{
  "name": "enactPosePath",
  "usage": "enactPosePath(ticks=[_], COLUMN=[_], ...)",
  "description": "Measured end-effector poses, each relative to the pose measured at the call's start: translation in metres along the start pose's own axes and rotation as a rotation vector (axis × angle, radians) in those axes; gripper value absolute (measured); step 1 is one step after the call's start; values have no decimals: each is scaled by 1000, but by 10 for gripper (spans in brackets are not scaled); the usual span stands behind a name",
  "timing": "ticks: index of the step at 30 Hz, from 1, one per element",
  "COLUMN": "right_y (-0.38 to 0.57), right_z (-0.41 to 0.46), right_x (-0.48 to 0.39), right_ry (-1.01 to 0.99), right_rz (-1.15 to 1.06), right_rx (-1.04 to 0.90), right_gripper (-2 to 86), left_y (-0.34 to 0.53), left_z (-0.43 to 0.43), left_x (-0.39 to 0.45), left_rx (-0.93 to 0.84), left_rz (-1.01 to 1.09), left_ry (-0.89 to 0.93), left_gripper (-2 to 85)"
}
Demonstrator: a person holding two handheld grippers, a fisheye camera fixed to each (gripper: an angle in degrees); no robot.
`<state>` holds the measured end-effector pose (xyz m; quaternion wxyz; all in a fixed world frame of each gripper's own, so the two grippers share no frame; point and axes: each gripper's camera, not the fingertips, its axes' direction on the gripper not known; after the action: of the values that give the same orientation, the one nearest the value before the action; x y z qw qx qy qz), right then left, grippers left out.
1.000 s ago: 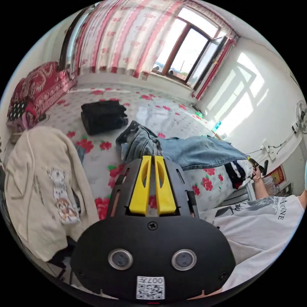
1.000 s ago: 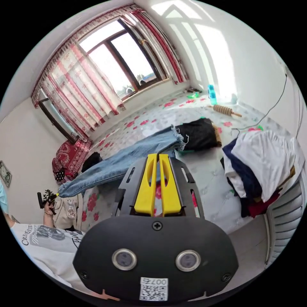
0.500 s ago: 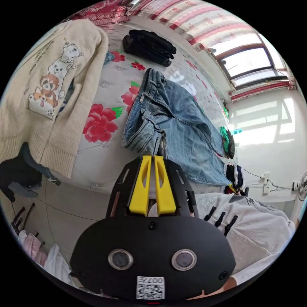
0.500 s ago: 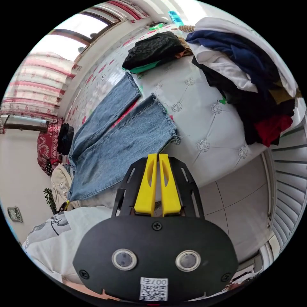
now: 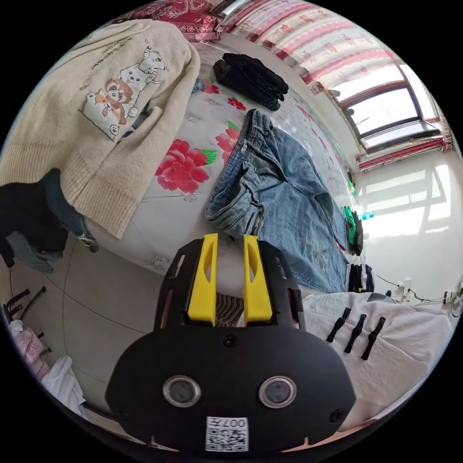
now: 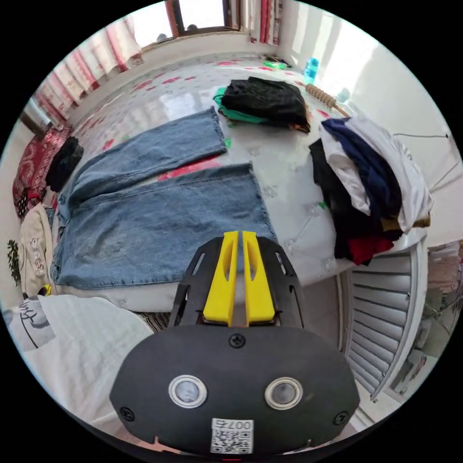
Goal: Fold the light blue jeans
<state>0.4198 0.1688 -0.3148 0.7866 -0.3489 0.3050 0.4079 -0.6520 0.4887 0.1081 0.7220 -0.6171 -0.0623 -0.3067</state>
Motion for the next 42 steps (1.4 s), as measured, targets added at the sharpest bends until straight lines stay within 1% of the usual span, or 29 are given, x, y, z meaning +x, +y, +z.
enactPosePath(ticks=[2,3,5,6,8,9,11,15,16,17,19,21,23,24,25,27,29,30,32,34,36,40,42], right_y=[-30,-38,-63,-67,-82,-85,-97,-108,-109,-116,-125,-135,-155,-159,-171,-197,-243,-256,-307,-346,-384,-467,-496], right_z=[2,4,20,25,45,49,68,98,112,107,105,104,104,103,97,72,38,31,12,8,10,34,48], right_x=[-60,-76,-149,-167,-235,-250,-303,-356,-368,-376,-384,-390,-397,-399,-404,-410,-418,-421,-438,-454,-471,-498,-504], right_ry=[-128,-151,-200,-202,-197,-192,-164,-88,-72,-69,-69,-86,-149,-167,-202,-213,-191,-186,-140,-83,-34,46,78], right_rz=[-152,-193,-383,-426,-591,-621,-716,-798,-803,-789,-750,-730,-679,-678,-683,-679,-651,-646,-649,-674,-701,-718,-710], right_rx=[-7,-19,-103,-128,-228,-249,-351,-517,-622,-574,-583,-604,-674,-696,-681,-527,-320,-288,-148,-91,-82,-139,-169], right_gripper=[1,1,1,1,1,1,2,7,10,13,18,23,31,33,38,44,50,51,54,56,58,63,62], left_y=[-8,-14,-25,-32,-44,-50,-59,-70,-70,-70,-75,-84,-101,-117,-136,-171,-211,-238,-282,-344,-387,-459,-473], left_z=[3,8,19,26,37,44,53,46,38,33,13,-3,-22,-34,-40,-37,-18,1,33,76,106,165,189], left_x=[-7,-8,-7,-2,4,6,4,10,12,13,16,22,30,37,46,62,77,88,106,130,147,178,186], left_rx=[-8,-21,-60,-78,-105,-124,-161,-190,-175,-165,-130,-77,-13,24,48,37,-2,-27,-69,-123,-151,-229,-275], left_rz=[-10,-6,13,38,61,61,22,60,77,78,72,70,93,122,164,247,314,356,406,433,434,440,442], left_ry=[34,53,59,55,23,0,-4,-2,-2,0,8,-33,-60,-54,-42,-45,-87,-106,-99,-55,-60,-164,-220], left_gripper=[91,98,103,104,98,89,74,61,61,62,63,46,20,28,37,56,77,90,100,110,115,123,124])
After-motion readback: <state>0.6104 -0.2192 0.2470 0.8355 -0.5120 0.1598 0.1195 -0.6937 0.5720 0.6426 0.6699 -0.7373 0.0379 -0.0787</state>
